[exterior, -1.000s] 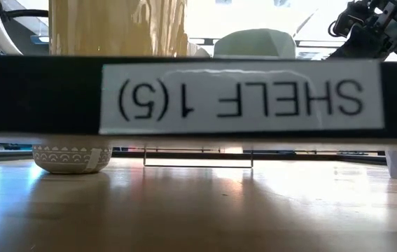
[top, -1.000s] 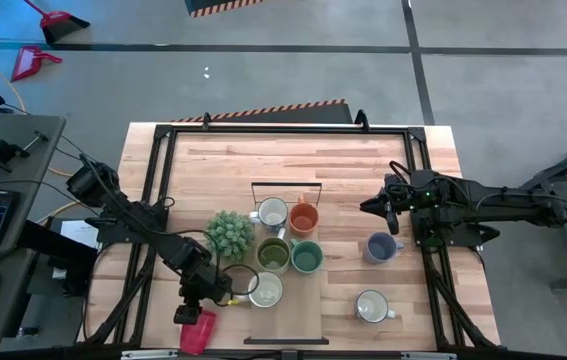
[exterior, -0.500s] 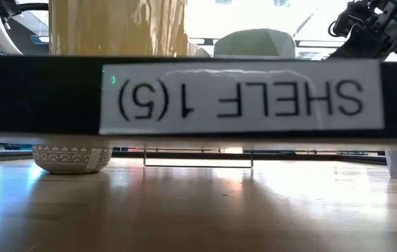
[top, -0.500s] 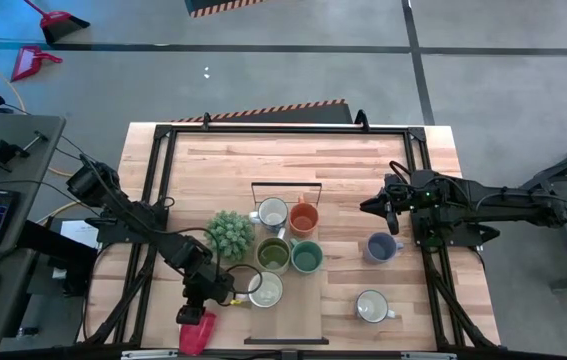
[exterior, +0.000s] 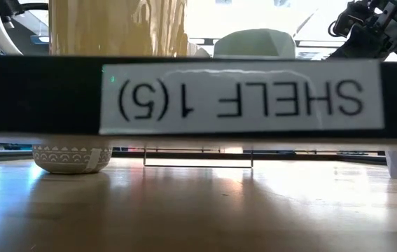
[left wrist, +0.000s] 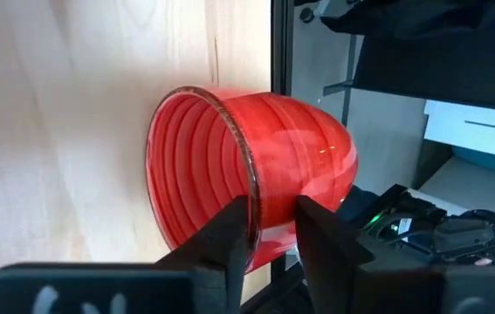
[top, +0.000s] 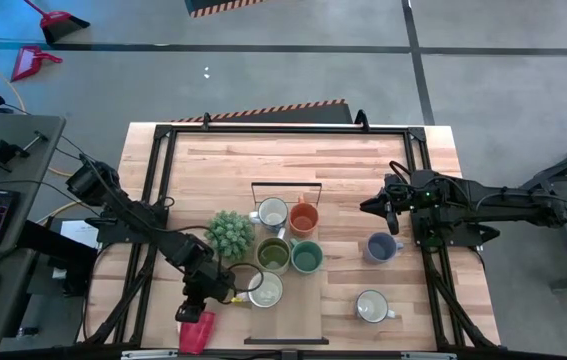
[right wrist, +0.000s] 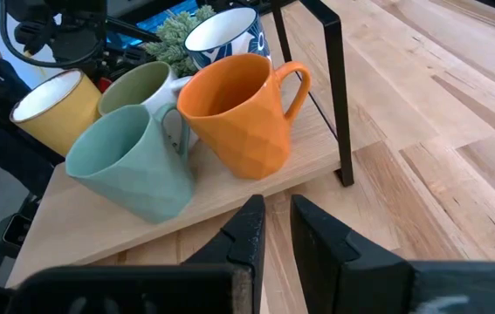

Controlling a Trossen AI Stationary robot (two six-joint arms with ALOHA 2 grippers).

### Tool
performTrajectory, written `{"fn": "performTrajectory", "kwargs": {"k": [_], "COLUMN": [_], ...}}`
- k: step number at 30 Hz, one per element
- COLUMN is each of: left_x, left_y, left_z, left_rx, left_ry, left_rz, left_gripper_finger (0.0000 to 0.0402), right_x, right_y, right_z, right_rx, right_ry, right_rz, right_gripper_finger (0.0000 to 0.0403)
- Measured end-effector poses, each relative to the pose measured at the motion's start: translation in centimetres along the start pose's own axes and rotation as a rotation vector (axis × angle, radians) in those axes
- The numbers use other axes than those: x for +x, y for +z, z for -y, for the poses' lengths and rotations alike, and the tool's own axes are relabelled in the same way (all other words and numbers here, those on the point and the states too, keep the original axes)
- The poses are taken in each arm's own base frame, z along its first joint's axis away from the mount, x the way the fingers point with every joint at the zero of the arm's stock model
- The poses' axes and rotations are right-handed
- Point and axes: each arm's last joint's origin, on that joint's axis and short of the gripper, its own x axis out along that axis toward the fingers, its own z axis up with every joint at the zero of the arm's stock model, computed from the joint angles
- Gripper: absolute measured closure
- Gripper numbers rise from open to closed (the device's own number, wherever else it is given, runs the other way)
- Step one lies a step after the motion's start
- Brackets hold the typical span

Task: Place coffee mugs
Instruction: Adjust the red mug on the table

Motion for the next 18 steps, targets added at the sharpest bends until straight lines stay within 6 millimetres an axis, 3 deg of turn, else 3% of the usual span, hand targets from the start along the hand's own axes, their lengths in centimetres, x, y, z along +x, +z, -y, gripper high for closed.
{"fn": "performTrajectory", "kwargs": {"k": [13,18], "left_x": [-1.2,-1.2], "left_y": [0.5,0.3], "left_z": [-1.6,-2.4], "left_rx": [-0.04,-0.071], "left_ry": [0.026,0.114], "left_rz": [0.005,0.003], "left_gripper_finger": [0.0375,0.0392], "right_x": [0.0,0.0], "right_y": [-0.1,-0.2], "right_z": [0.1,0.1], "right_rx": [0.002,0.003], "right_ry": [-0.009,-0.011], "right_rz": [-0.013,-0.02], "right_gripper_finger": [0.036,0.036]}}
